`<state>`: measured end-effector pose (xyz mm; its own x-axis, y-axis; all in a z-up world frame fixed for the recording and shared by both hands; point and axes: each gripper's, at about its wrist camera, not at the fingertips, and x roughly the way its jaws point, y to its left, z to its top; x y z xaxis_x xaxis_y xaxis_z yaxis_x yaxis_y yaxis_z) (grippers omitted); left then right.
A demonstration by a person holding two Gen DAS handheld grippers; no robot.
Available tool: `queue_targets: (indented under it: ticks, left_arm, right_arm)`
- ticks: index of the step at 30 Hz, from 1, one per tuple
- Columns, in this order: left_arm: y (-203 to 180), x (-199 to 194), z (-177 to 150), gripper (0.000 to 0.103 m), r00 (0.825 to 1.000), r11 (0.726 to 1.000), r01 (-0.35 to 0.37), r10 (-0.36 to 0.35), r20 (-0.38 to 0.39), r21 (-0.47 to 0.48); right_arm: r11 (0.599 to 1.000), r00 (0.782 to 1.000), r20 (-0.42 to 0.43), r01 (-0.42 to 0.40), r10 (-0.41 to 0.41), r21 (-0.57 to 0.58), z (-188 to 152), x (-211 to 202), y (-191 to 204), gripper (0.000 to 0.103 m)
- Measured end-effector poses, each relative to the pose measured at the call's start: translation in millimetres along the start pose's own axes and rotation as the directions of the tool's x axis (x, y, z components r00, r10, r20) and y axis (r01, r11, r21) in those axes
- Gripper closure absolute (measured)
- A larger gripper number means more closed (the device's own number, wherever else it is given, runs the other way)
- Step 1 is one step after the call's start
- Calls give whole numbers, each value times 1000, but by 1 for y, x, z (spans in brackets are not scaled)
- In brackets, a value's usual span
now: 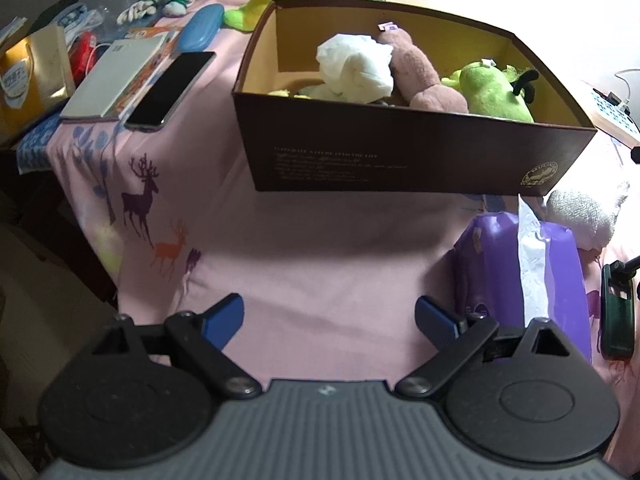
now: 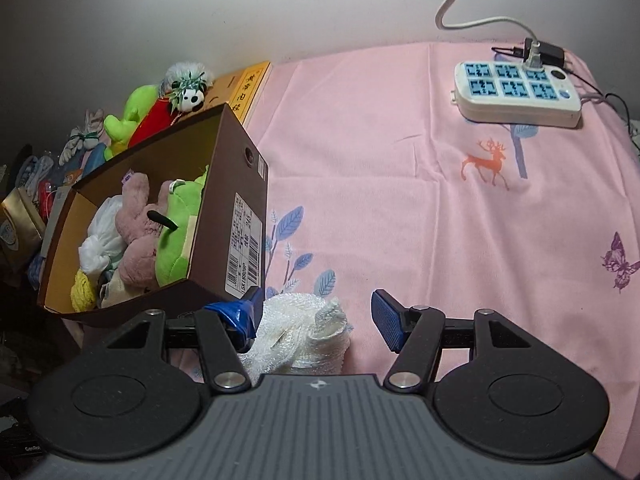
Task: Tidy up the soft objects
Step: 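Move the right gripper to the white mesh bunny plush and close on it, then lift the bunny with the right gripper and carry it over the box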
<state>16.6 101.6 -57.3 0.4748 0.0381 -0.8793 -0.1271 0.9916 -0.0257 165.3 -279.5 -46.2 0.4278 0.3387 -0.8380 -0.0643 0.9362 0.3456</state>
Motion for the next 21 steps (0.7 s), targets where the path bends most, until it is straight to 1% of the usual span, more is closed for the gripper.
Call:
queue_targets:
  ticks: [3,6,8,12,14,16,18,19,21]
  left_arm:
    - [-7,-6,-7,8,999,999,-38,38,5,-20]
    - [-12,-11,-15,8,999,997,-51,51,-2,-61]
    - [-18,-13,-21,8,997,995,-72,72,-8,-71]
    - [-28,-17,-32,8,994,990,-110,108,-23,-92]
    - [-31,-19,-37,8,992,987,-126,123,-31,-102]
    - [-34,-21,-42,8,990,984,-141,138,-36,-108]
    - [-36,-22,-45,8,987,981,-157,152,-44,-115]
    - [-36,-23,-47,8,986,979,-164,159,-47,-121]
    - [-36,-23,-49,8,984,976,-176,170,-54,-132]
  right_arm:
    - [999,996,-80,-49,50,14,5,18,-13,57]
    - [991,978,-162,-128,133,44,7,34,-23,57]
    - [988,969,-192,-148,154,47,7,41,-26,57]
    - [974,932,-283,-212,226,79,9,61,-34,57]
    - [958,908,-305,-259,286,127,11,68,-39,57]
    - [952,893,-331,-277,304,128,14,73,-40,57]
    - [946,879,-352,-289,322,143,14,77,-42,60]
    - [944,873,-358,-302,330,133,14,78,-41,62]
    - [946,877,-356,-314,322,82,14,74,-35,66]
